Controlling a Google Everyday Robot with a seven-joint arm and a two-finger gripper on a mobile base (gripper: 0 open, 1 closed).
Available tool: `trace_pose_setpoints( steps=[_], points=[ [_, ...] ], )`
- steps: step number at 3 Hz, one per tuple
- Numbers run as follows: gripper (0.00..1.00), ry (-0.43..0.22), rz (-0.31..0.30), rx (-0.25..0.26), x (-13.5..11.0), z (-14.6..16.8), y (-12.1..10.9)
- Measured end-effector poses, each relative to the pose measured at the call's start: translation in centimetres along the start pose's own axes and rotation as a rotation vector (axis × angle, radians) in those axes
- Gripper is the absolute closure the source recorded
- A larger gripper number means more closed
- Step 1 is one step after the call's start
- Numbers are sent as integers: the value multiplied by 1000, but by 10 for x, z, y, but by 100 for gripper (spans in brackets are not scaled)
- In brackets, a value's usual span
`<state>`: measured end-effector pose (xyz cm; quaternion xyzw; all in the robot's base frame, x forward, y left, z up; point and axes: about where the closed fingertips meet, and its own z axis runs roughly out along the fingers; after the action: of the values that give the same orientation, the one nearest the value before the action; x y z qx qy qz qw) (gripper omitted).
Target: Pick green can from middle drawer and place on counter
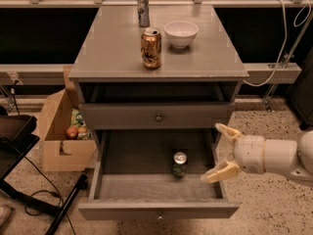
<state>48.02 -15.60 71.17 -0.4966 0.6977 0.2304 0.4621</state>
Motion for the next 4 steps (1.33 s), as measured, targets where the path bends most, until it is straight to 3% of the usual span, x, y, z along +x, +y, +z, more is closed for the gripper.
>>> trace_pose_setpoints(
  steps=[2,4],
  points=[
    [0,-18,20,-13,17,19,-2],
    [0,-63,66,-46,92,122,-17]
  ],
)
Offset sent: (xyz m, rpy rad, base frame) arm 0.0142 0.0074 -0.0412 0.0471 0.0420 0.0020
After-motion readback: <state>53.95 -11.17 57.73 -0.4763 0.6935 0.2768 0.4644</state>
